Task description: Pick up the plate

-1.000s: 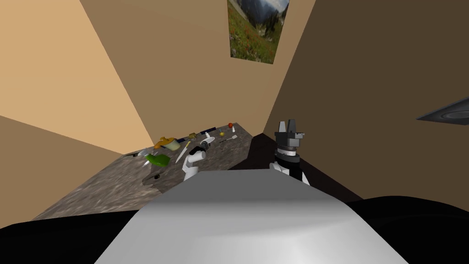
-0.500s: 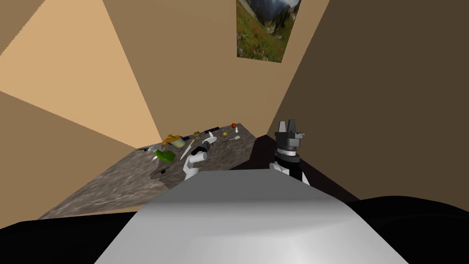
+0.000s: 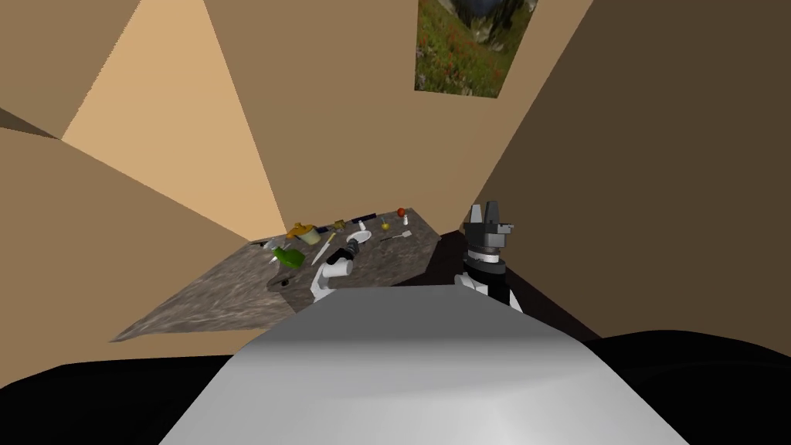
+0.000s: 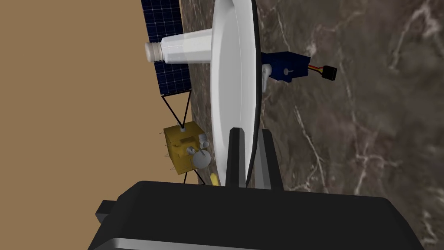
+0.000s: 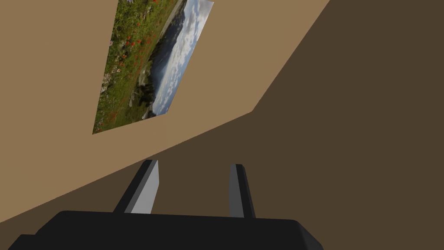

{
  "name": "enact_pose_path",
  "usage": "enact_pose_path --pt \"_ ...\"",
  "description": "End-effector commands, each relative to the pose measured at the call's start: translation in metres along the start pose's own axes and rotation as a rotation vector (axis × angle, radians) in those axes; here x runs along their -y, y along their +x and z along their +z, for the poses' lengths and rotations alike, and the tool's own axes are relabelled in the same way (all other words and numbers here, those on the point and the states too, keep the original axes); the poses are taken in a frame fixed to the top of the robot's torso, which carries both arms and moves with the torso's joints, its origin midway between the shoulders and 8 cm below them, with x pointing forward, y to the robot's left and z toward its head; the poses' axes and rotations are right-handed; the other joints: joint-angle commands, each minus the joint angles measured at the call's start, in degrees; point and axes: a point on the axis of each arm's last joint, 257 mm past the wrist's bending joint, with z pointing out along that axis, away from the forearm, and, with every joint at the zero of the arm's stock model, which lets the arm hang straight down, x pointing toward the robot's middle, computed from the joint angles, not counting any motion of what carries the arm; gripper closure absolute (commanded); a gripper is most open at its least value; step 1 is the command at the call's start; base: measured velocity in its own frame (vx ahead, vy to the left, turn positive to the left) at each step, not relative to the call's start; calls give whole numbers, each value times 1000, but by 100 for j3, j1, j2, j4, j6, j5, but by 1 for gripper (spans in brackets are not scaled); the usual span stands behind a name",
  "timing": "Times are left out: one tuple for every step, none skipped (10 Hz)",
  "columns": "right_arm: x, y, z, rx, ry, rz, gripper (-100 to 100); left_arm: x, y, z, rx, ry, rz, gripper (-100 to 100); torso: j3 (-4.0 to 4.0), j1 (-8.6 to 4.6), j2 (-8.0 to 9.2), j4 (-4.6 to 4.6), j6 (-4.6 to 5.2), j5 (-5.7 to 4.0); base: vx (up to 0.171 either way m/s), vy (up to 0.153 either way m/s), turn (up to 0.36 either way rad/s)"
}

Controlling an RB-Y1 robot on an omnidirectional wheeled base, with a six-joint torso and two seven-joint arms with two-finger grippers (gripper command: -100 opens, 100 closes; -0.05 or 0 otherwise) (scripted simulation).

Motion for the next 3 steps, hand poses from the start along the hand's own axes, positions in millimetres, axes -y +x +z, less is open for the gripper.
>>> enact_pose_path --pt "0 0 0 0 0 0 0 -1 19 -5 -27 -2 6 100 0 0 0 0 0 0 53 12 163" --pt "0 0 0 0 0 0 0 -2 13 -3 -16 -2 5 100 0 -1 1 -1 3 2 22 2 24" --pt "0 0 0 0 0 0 0 -3 15 -3 -18 -3 5 0 4 0 7 2 4 2 0 0 0"
